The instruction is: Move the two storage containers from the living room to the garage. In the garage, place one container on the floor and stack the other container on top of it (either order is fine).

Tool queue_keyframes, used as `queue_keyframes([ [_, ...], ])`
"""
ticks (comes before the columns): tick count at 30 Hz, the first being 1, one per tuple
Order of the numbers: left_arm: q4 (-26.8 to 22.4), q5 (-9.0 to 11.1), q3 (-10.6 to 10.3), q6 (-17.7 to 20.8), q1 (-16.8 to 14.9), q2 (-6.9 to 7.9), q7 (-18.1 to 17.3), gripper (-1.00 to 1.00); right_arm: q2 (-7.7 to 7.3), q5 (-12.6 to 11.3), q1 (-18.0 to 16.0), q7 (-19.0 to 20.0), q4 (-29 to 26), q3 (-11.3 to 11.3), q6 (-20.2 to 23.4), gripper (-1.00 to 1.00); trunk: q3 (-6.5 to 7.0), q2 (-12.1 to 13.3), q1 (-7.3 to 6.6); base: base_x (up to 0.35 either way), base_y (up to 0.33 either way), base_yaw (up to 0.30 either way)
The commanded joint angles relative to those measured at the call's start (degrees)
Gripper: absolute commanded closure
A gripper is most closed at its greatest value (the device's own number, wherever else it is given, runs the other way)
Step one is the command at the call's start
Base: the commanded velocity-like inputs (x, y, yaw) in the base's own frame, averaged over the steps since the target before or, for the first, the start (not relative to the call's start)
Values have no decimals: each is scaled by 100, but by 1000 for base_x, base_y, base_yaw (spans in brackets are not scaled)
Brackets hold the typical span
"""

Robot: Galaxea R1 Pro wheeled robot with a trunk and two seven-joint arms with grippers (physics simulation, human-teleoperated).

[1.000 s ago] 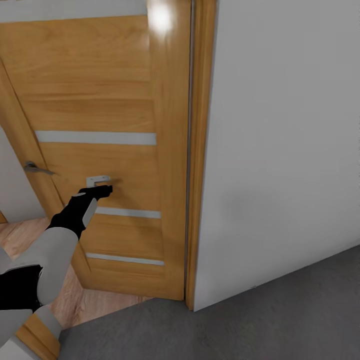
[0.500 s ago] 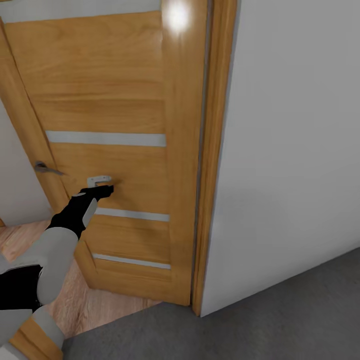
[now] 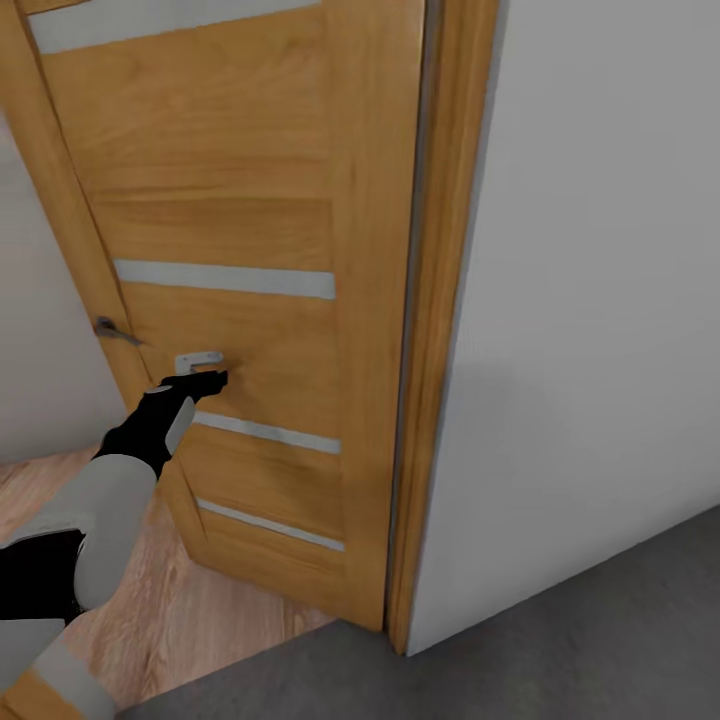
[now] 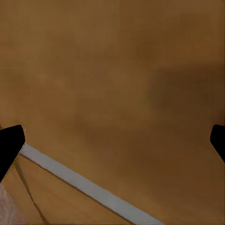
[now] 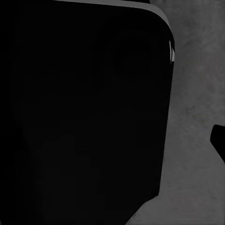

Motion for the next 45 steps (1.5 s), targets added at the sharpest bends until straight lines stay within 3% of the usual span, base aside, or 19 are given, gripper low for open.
queue_keyframes([
  [1, -13, 8, 8, 32, 0, -2, -6, -100, 0, 5, -2, 0, 0, 2, -5, -100, -5, -1, 3, 296, 88, -184],
  [16, -65, 33, 8, 38, 0, 6, -105, -100, 0, 5, -2, -1, 0, 2, -5, -100, 9, -1, 3, 115, 41, -134],
  [45, -73, 23, 7, 26, 3, 7, -245, -100, 0, 3, -2, 0, 0, 4, -5, -100, 74, -1, 3, 57, 176, -143],
])
